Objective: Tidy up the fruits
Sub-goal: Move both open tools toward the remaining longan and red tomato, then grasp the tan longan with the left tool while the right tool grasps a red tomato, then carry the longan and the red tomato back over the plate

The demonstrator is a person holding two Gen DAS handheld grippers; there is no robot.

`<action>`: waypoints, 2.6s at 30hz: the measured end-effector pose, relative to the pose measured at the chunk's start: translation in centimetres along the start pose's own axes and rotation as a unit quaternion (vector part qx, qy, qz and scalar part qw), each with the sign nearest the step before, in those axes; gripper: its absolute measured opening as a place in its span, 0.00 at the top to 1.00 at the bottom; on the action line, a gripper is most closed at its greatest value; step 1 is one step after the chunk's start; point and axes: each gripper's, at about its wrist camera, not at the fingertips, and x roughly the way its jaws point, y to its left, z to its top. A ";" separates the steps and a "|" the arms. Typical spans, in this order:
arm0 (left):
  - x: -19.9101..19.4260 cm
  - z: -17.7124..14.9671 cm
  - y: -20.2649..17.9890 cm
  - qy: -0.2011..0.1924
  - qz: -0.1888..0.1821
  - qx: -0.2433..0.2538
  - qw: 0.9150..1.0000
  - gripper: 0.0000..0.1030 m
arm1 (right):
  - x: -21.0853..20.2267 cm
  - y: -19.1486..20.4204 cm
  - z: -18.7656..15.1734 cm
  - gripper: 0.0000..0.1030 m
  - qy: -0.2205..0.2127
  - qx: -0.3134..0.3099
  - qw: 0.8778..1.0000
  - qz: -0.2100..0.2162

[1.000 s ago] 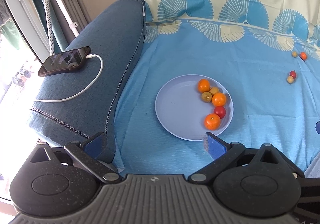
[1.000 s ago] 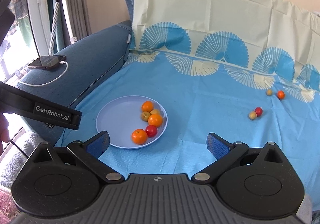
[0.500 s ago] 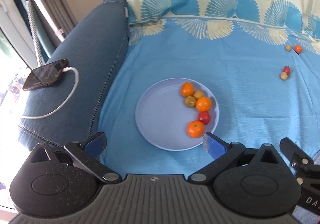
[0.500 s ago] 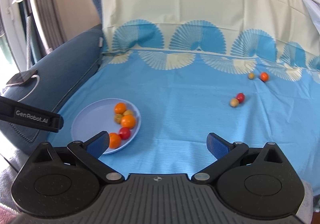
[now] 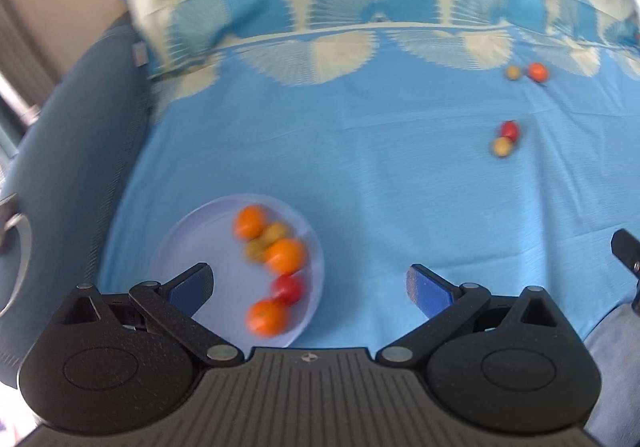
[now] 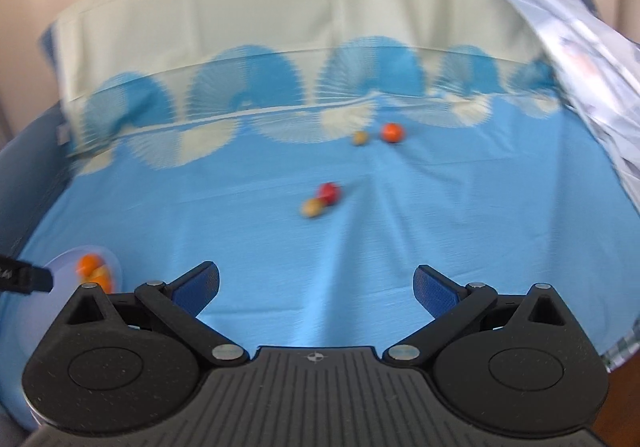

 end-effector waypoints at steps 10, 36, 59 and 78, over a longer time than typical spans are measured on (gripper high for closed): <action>10.2 7.7 -13.5 -0.047 -0.062 0.124 0.989 0.00 | 7.3 -7.9 2.3 0.01 -0.003 0.071 0.995 -0.069; 18.2 11.4 -13.5 -0.034 -0.133 0.086 0.987 0.74 | 21.3 -6.0 4.1 0.01 0.005 -0.007 1.000 -0.022; 7.6 4.9 -1.3 -0.022 -0.078 0.002 0.997 0.74 | 15.9 1.3 2.9 0.69 0.024 -0.076 0.994 0.068; -6.4 -9.0 12.8 -0.019 -0.032 -0.096 0.995 0.74 | -5.5 14.6 -3.7 0.69 0.040 -0.153 0.958 0.239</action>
